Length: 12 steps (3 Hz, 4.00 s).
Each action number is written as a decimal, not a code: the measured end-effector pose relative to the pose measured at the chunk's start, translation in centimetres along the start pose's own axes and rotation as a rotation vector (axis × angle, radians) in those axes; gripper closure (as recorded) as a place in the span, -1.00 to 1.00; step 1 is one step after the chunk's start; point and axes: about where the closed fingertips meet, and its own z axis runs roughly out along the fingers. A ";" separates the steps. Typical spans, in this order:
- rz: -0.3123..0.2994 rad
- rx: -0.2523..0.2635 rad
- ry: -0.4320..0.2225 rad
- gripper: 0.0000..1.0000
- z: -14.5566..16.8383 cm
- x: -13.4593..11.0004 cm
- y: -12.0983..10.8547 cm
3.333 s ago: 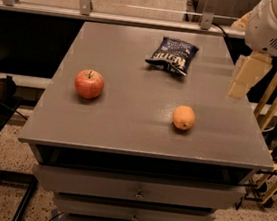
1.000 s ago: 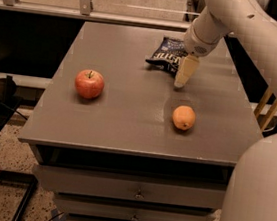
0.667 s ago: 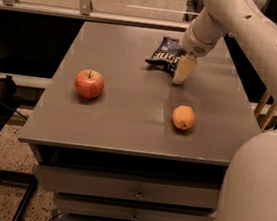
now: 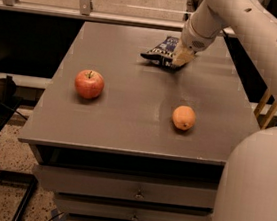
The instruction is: Move blue chip bag near apple
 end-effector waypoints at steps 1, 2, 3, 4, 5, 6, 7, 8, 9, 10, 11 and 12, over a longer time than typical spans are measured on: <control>-0.016 0.002 0.001 0.77 -1.5 -0.9 0.2; -0.042 0.016 -0.001 1.00 -4.4 -2.5 0.6; -0.083 0.007 -0.087 1.00 -7.6 -4.8 2.1; -0.085 0.002 -0.101 1.00 -7.6 -5.3 2.3; -0.109 -0.036 -0.115 1.00 -6.4 -6.8 3.3; -0.161 -0.061 -0.171 1.00 -5.6 -10.1 4.8; -0.221 -0.102 -0.243 1.00 -4.5 -13.7 6.7; -0.253 -0.139 -0.294 1.00 -3.5 -15.7 8.2; -0.265 -0.171 -0.326 1.00 -2.5 -16.7 9.1; -0.266 -0.173 -0.325 0.62 -2.4 -16.8 9.2; -0.268 -0.177 -0.325 0.16 -2.2 -16.9 9.3; -0.269 -0.180 -0.326 -0.28 -2.0 -17.0 9.4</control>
Offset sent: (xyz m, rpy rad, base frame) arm -0.0483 0.0209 0.0851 -0.0251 -0.0641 0.0513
